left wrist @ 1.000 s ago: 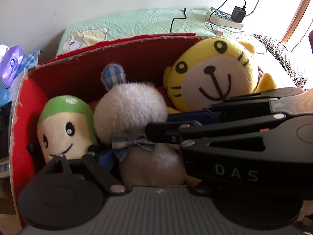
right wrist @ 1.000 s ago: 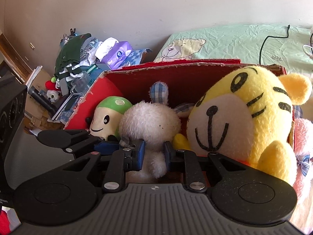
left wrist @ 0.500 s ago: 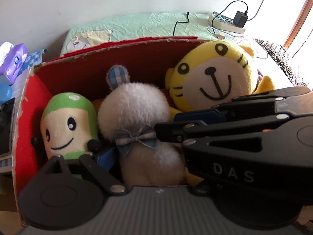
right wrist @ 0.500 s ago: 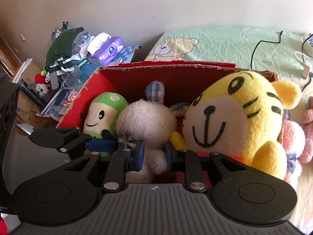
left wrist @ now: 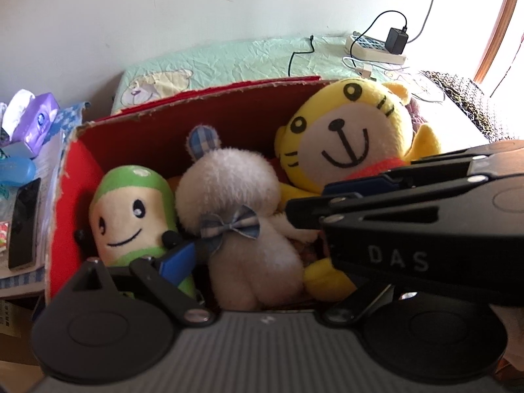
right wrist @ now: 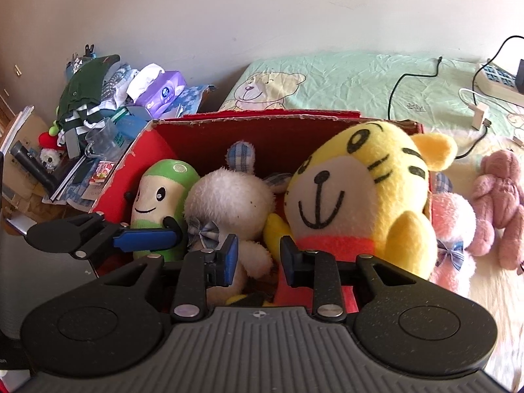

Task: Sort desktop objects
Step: 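Open the right gripper and lift it out of the red box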

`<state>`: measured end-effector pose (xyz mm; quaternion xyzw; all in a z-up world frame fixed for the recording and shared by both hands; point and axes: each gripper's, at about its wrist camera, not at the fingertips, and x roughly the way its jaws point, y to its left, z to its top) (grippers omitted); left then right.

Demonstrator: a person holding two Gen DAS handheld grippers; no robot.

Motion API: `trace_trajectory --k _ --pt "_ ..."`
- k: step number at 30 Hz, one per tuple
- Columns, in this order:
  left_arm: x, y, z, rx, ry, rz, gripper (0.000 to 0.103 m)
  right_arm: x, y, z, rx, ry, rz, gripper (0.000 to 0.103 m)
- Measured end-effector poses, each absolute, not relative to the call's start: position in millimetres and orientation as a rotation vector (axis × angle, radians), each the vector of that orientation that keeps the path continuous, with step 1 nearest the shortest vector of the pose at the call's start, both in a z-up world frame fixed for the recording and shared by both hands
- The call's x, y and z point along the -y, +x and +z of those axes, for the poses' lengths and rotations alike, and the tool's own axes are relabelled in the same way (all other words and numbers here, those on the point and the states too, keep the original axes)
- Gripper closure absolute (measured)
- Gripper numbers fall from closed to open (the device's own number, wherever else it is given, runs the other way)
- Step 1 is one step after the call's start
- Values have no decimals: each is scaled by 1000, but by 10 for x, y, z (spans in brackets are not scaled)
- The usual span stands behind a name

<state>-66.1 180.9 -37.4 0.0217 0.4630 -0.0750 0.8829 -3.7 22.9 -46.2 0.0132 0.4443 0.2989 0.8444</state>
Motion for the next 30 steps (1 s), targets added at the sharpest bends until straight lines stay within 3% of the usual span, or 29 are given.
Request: trace_trajectory --k 7,25,30 --pt "-1819 -745 -325 -947 41 -109 9 -100 -156 -450 -905 77 622 65" --pt "-1812 -1015 -154 -872 74 -2 8 146 -409 -403 -846 223 552 65" --pt "-1783 -1062 -107 -857 72 1 8 245 -483 -386 -820 268 545 60"
